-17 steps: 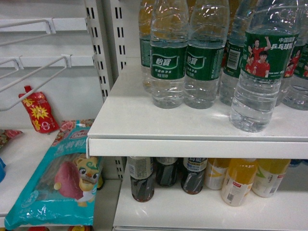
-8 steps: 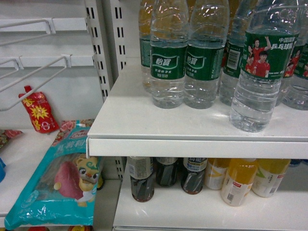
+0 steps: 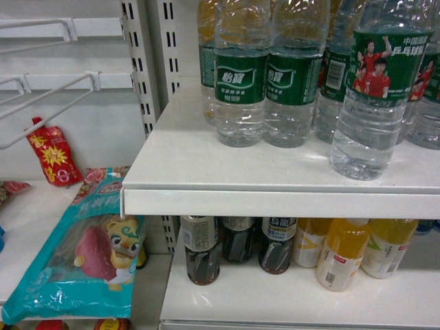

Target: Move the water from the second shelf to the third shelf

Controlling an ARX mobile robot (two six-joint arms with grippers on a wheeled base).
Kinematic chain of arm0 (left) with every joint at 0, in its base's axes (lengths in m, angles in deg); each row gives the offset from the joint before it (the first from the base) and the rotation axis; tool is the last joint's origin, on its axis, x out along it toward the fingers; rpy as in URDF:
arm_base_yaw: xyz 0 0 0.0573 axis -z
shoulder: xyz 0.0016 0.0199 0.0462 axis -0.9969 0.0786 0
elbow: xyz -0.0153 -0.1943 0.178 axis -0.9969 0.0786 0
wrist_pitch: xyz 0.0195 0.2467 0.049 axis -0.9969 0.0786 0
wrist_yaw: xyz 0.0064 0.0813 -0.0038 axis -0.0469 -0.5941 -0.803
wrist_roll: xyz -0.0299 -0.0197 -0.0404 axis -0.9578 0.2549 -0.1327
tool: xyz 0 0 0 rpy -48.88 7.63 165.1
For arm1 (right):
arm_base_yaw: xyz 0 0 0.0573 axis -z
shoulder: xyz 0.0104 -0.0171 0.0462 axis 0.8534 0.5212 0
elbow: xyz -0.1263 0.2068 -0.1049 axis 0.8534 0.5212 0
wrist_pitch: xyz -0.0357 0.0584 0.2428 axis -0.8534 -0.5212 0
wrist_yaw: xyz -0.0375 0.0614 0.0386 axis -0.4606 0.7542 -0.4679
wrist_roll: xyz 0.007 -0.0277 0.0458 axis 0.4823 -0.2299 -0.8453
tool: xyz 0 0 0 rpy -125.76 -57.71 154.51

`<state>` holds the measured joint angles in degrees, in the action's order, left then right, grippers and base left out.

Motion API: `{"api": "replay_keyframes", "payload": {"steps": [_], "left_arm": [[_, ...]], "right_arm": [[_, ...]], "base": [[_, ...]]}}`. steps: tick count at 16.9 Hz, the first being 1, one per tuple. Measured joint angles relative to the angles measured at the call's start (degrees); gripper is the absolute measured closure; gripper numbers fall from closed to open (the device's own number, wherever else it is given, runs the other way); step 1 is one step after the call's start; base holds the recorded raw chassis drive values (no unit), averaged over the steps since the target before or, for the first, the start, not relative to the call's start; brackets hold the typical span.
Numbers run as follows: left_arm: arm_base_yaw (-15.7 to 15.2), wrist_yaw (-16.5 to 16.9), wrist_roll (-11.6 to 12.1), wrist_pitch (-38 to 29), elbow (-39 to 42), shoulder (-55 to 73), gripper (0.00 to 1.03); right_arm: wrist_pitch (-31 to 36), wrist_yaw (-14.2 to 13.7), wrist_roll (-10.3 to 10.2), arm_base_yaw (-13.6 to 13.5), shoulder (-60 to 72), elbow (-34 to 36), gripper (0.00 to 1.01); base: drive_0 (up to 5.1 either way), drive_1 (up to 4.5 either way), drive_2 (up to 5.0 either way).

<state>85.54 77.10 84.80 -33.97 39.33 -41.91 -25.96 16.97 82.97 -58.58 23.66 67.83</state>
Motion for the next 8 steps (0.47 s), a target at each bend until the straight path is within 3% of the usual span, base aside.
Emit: {"api": "replay_keyframes", "payload": {"steps": [8], "left_arm": [[0.0,0.0,-0.02,0.15,0.0,0.0,0.05]], "right_arm": [[-0.13,0.02,0.04,0.0,0.0,0.0,0.03]], "base": [[0.0,0.0,0.0]]}}
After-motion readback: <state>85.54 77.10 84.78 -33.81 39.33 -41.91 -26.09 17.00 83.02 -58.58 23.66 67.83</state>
